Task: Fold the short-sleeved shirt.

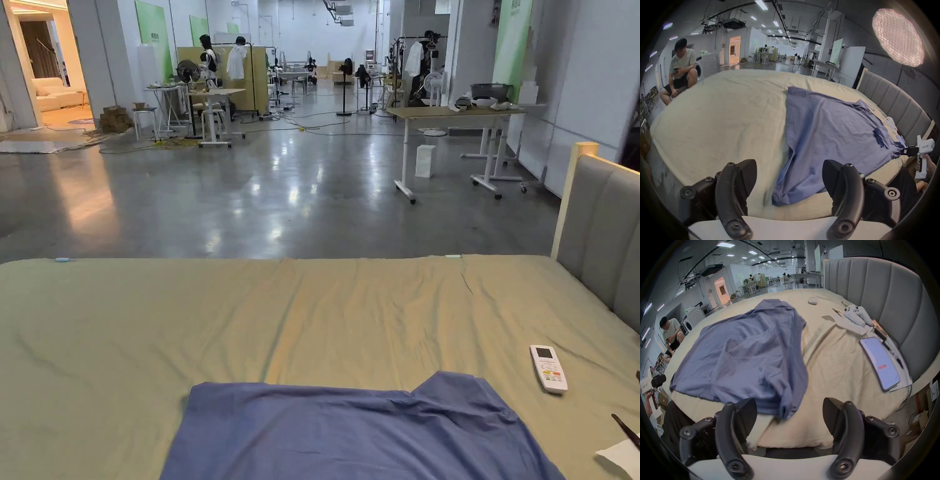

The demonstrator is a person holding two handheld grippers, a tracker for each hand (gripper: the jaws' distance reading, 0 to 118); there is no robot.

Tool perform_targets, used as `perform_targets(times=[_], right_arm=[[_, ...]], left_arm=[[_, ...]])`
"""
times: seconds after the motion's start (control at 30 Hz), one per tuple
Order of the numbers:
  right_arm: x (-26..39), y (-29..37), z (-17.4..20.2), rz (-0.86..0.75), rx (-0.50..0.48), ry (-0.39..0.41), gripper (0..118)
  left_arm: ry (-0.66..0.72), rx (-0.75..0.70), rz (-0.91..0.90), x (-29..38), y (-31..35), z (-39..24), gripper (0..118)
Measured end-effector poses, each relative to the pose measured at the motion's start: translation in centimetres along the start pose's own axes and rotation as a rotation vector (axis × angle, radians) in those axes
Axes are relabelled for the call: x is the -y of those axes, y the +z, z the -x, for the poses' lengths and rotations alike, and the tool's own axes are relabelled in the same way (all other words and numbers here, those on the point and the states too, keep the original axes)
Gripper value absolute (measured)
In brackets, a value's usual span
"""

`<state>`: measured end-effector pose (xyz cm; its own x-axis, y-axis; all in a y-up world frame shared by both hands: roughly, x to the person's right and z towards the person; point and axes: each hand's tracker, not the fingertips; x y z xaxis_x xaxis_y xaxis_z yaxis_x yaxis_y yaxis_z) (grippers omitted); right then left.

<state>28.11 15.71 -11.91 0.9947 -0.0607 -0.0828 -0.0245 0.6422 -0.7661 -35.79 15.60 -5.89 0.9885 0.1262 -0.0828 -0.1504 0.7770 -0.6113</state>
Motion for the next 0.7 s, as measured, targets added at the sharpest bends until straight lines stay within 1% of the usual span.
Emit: perform_targets(times=[0.07, 0.1, 0.13, 0.23, 0.27, 0.37, 0.4, 0.47, 0.53, 0.57, 0.63, 0.67, 0.7], right_arm=[[-1.0, 2.9, 0.2, -0.122, 0.054, 0.011, 79], [-0.6, 3.0, -0.9, -0.184, 0.045, 0.016, 80], [-1.0, 4.6, -0.7, -0.247, 0.034, 0.022, 81], [-2.7, 9.5, 1.1, -0.381, 0.018, 0.017, 84], [-3.2, 11.0, 2.0, -0.434, 0.007, 0.03, 84], [-4.0, 13.6, 4.8, -0.596, 0.022, 0.082, 84], [-4.3, 14.2, 5.7, -0.627, 0.026, 0.109, 84], [-4.4, 15.1, 7.3, -0.709, 0.039, 0.152, 84], [-4.9, 15.9, 9.4, -0.832, 0.053, 0.218, 83], [-4.8, 15.9, 9.8, -0.824, 0.046, 0.191, 81], [-4.8, 15.8, 10.4, -0.807, -0.003, 0.165, 63], [-4.8, 15.8, 10.5, -0.793, -0.035, 0.142, 54], [-4.6, 15.7, 10.7, -0.767, -0.06, 0.105, 45]], left_arm=[[-0.036, -0.021, -0.074, -1.3, 2.2, 0.0, 81], [-0.073, -0.012, -0.112, -2.2, 3.6, -0.3, 81], [-0.11, -0.012, -0.149, -3.2, 5.2, -1.1, 81], [-0.185, -0.071, -0.292, -6.2, 10.0, -5.9, 81], [-0.209, -0.073, -0.347, -7.0, 11.4, -7.2, 81], [-0.245, -0.062, -0.489, -8.4, 14.4, -10.5, 81], [-0.248, -0.052, -0.525, -8.6, 14.8, -11.3, 81], [-0.235, -0.018, -0.563, -8.6, 14.9, -14.5, 81], [-0.224, -0.005, -0.586, -8.5, 15.2, -16.1, 79], [-0.226, -0.002, -0.598, -8.4, 15.4, -16.9, 78], [-0.227, -0.002, -0.603, -8.4, 15.7, -18.0, 74], [-0.231, -0.009, -0.602, -8.3, 16.0, -18.5, 69], [-0.229, -0.014, -0.604, -8.1, 16.3, -18.8, 52]])
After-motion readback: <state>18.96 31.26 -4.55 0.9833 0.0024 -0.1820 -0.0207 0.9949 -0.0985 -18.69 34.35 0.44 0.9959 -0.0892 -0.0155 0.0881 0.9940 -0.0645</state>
